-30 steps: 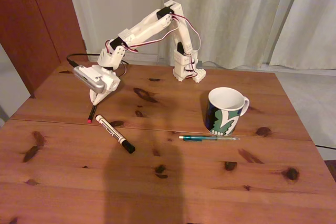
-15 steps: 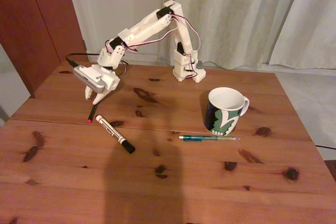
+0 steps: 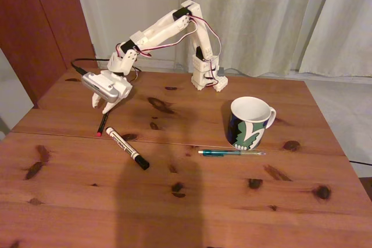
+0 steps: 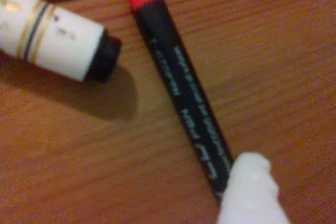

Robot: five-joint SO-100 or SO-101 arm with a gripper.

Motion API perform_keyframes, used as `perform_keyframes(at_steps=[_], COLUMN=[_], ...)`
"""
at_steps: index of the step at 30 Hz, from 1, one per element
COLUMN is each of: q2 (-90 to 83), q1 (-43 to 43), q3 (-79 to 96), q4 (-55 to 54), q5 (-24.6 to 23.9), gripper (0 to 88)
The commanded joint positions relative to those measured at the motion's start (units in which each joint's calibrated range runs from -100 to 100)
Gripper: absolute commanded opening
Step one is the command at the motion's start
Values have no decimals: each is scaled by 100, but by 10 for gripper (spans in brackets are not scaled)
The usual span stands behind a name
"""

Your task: Clean up the desk and place the pens and markers into the cup

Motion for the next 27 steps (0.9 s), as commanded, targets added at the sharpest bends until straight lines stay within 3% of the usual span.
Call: perform_keyframes(at_steps=[1, 27], q2=[-140, -214], q1=[-3, -421], q3=[55, -17], q4=[-69, -52], q5=[114, 124], gripper=[138, 137])
